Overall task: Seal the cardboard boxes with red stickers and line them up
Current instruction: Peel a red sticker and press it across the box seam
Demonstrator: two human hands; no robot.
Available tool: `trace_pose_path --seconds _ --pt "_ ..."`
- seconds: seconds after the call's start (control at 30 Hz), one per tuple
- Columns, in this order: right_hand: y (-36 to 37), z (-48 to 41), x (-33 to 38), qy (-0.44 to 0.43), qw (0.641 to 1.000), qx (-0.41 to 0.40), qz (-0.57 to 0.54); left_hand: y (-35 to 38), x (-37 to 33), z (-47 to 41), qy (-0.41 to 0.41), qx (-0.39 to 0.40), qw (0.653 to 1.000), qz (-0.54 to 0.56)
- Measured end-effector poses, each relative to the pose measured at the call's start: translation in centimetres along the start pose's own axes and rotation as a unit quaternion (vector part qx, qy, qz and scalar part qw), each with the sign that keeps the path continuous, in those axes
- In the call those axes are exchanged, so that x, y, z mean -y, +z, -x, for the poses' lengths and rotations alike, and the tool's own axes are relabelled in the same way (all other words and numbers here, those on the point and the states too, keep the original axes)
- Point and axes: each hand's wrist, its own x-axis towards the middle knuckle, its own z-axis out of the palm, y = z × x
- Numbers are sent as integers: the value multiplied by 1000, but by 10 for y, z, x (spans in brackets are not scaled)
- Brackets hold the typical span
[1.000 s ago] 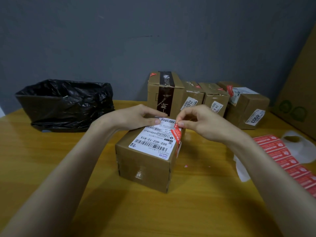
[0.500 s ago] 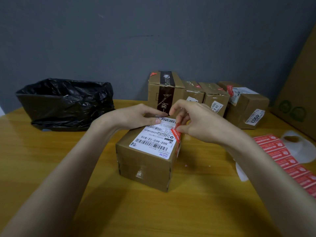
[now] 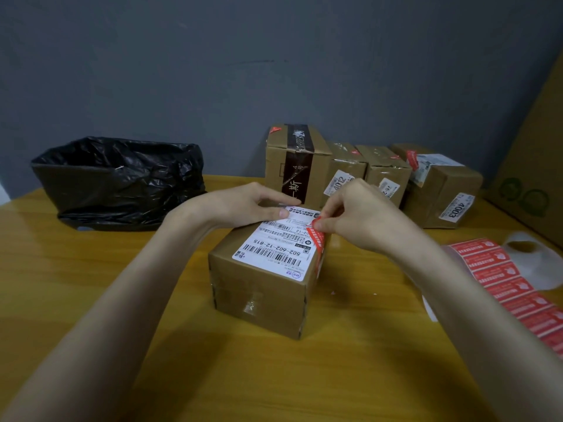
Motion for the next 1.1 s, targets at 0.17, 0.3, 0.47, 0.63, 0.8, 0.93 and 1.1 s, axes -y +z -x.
trace_pose_path --seconds 0.17,0.3,0.47,0.63,0.8,0.93,1.1 --pt "7 0 3 29 999 35 27 1 -2 0 -8 -3 1000 -1" --pt "1 1 2 28 998 56 -9 1 -3 0 -11 -4 1000 -9" --pt "-5 3 1 10 997 59 -57 0 -9 1 -8 -25 992 -126" --pt "-4 4 1 7 998 21 -60 0 -18 3 19 52 992 -117" --pt "-4 3 2 23 998 26 -61 0 -13 1 27 54 994 -89" --pt "-3 3 -1 10 997 25 -71 0 -14 1 25 59 994 -88" --pt "2 2 -4 -1 999 -15 -46 1 -16 3 19 56 994 -88"
